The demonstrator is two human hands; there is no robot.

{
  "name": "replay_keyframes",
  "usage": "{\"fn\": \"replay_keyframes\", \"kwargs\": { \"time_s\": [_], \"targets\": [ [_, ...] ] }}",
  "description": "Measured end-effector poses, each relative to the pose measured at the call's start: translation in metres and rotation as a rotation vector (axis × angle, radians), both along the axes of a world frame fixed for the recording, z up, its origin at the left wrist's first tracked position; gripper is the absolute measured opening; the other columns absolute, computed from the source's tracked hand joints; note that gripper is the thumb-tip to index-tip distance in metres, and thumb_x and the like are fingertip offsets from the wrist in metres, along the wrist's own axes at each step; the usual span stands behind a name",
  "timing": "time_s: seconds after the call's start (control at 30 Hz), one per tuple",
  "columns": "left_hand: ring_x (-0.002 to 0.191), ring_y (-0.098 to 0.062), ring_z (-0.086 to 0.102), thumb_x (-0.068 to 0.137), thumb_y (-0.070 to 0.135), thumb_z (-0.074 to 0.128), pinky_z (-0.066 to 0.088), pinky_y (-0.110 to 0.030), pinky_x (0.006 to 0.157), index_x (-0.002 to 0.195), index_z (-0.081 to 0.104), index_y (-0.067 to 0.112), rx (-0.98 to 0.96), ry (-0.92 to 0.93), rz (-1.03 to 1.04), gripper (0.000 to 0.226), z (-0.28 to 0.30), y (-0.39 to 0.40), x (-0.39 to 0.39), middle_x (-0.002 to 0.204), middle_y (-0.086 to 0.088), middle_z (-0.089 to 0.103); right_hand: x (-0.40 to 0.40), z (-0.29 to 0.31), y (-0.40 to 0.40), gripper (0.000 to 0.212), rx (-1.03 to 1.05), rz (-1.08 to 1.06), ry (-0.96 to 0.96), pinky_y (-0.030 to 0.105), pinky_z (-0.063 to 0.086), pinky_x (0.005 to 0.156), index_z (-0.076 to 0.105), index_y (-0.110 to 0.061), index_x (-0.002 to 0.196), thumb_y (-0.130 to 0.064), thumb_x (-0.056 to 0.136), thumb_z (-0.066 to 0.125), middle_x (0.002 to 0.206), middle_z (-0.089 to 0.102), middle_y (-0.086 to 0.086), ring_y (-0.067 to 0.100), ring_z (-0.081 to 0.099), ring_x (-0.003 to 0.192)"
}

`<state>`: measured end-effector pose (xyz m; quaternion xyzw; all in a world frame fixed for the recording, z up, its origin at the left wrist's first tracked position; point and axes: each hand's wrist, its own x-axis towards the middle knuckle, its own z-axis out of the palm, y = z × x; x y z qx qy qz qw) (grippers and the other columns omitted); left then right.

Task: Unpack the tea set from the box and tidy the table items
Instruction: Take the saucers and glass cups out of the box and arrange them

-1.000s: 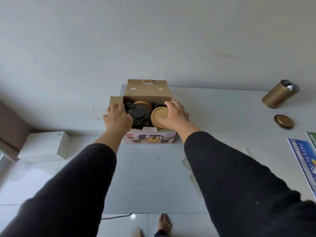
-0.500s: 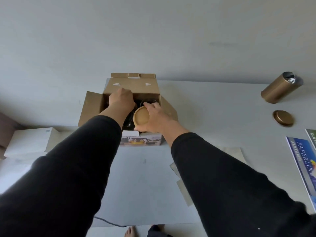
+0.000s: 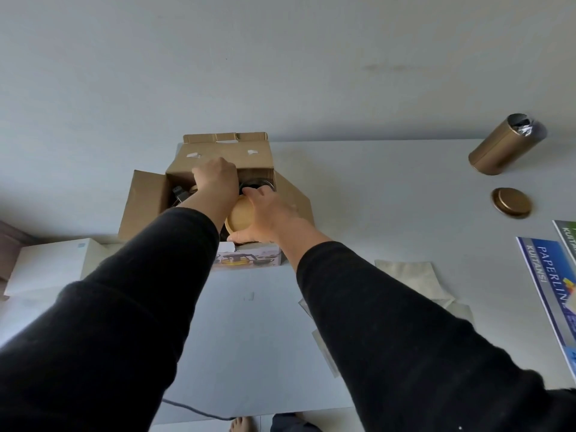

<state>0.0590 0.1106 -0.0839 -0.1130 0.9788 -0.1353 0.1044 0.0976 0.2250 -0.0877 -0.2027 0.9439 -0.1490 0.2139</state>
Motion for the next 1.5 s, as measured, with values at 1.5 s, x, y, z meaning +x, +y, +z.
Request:
{"fn": "replay_keyframes", "kwargs": {
  "time_s": [1.5],
  "targets": [
    [0.099, -0.024, 0.060, 0.081, 0.023, 0.065, 0.055, -0.036, 0.083, 0.106, 0.072, 0.025, 0.336, 0.081, 0.006, 0.026, 0.018, -0.053, 0.009, 0.111, -0.001, 0.064, -0.004, -0.004, 0.001, 0.103, -0.022, 0.042, -0.024, 0.051, 0.045, 0.100, 0.021, -0.022, 0.146, -0.058, 0.066, 0.076, 0.145, 0.032, 0.011, 0.033, 0.040, 0.129]
  ]
}}
